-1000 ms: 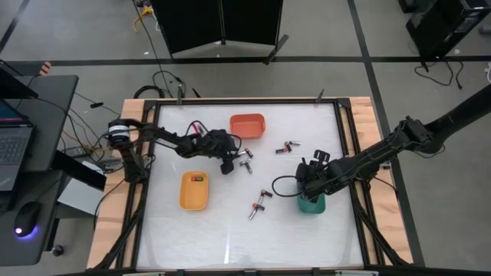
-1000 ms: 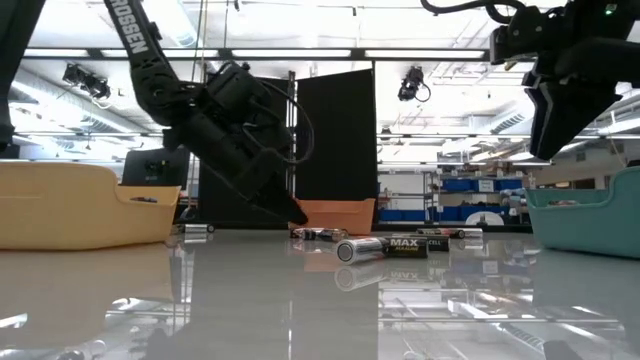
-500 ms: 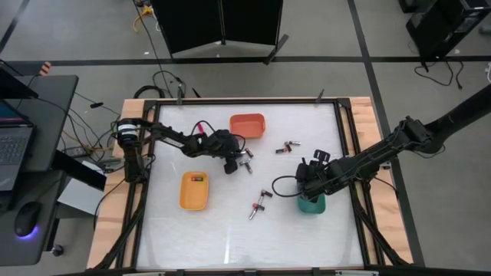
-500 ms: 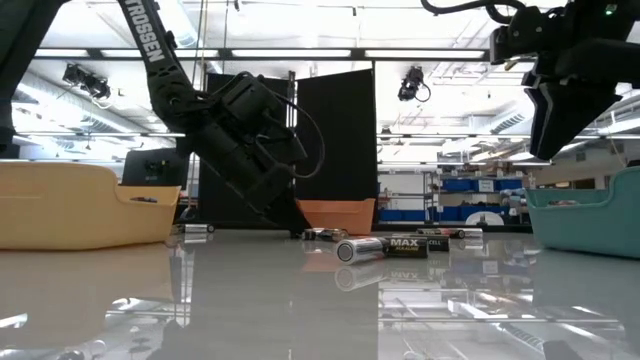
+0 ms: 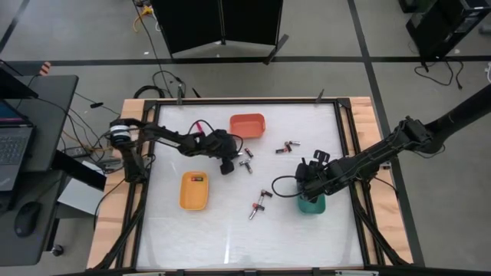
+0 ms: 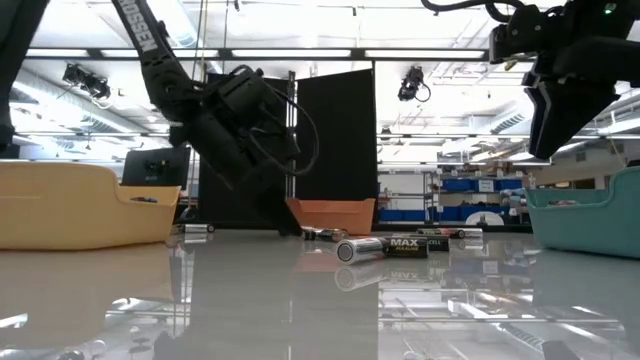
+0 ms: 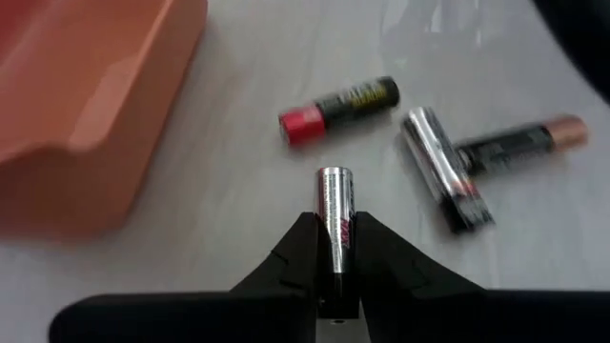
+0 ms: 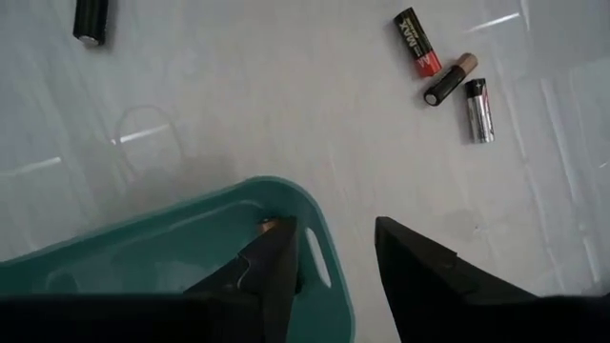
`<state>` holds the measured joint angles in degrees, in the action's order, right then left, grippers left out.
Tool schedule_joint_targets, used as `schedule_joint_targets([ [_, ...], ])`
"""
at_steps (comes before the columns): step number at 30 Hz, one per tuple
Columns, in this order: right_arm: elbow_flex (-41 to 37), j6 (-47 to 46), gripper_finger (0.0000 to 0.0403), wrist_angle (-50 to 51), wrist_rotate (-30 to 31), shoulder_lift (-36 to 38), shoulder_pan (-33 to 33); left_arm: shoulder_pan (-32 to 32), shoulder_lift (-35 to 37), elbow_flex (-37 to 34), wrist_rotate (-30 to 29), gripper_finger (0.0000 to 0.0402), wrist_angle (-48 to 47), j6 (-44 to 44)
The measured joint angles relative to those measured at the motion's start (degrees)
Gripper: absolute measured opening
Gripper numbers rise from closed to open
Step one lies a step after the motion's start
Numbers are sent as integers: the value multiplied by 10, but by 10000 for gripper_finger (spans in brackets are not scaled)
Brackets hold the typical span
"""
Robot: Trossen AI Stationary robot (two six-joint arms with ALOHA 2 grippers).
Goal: Sort batteries
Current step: Put the silver battery into the orange bin
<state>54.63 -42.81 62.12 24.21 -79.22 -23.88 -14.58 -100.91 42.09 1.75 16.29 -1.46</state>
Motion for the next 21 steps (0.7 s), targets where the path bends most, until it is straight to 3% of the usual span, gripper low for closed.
schedule_joint_targets([
  [7, 0, -7, 148, -2, -1, 0, 0, -1, 106, 2, 10, 52, -50, 0],
  [11, 0, -7, 149, -4, -1, 0, 0, -22, 128, 54, 34, 52, -122, -31],
  [17, 0, -10, 146, -10, -3, 0, 0, -68, 73, 185, 38, 52, -240, -126],
  [21, 0, -12, 146, -13, -3, 0, 0, -115, 4, 267, 76, 52, -306, -160],
])
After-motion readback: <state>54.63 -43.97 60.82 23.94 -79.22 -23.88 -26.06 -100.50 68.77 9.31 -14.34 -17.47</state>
